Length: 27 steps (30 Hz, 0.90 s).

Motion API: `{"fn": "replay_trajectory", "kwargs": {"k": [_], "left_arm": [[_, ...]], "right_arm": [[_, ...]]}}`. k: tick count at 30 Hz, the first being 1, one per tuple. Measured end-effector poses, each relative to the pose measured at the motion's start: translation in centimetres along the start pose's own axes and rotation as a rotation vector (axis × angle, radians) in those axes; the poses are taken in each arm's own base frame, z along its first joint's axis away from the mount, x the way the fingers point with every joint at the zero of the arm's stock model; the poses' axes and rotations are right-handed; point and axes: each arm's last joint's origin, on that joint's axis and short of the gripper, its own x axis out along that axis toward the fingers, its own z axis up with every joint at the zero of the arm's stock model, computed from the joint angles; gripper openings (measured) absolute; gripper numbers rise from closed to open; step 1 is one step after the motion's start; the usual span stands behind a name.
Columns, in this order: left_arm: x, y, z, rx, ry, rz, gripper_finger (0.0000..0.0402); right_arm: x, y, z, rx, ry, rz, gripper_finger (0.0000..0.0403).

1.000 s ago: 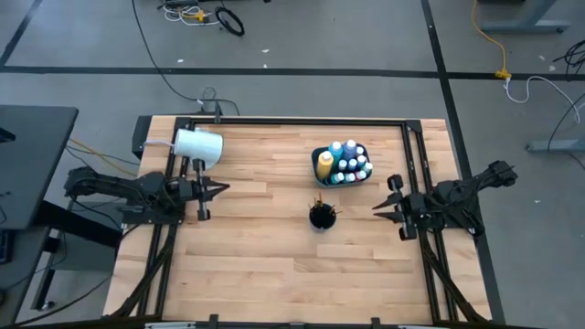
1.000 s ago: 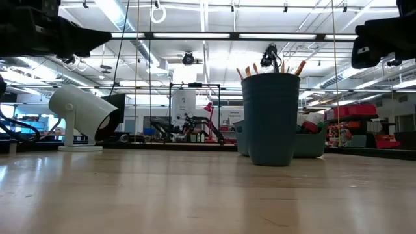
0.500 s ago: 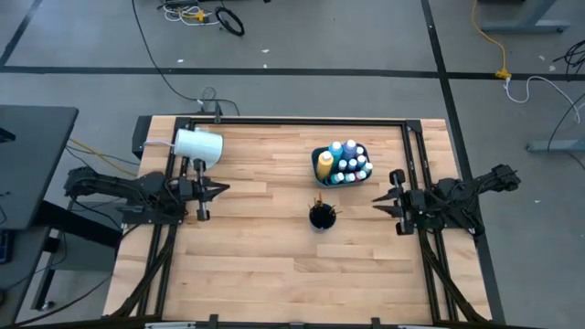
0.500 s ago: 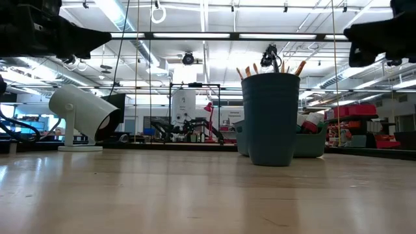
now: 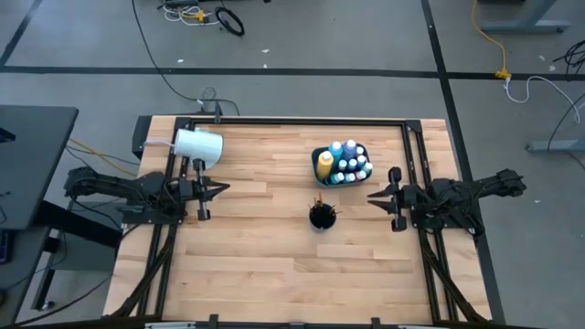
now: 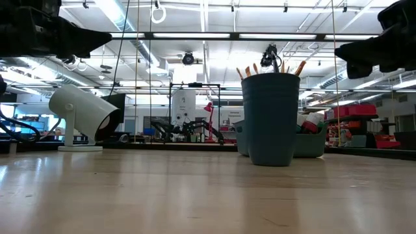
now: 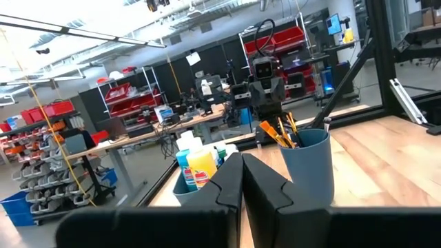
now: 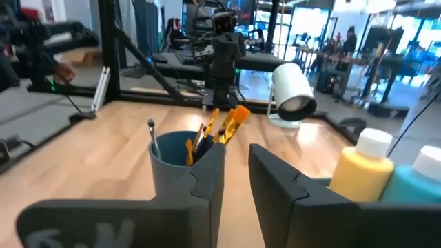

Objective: Pick & Place Paint Supplies
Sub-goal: Return to Home Position

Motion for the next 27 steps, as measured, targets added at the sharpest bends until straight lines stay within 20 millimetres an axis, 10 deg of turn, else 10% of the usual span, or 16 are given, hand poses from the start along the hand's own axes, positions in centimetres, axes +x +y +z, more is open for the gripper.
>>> {"fn": "replay_trajectory", "kwargs": {"k": [27], "left_arm": [[0.00,-0.01,-0.02,0.003,0.001,0.000,0.0018]], "right_arm": [[0.00,0.00,0.01,-0.101,-0.001,-0.001,0.0072]]}}
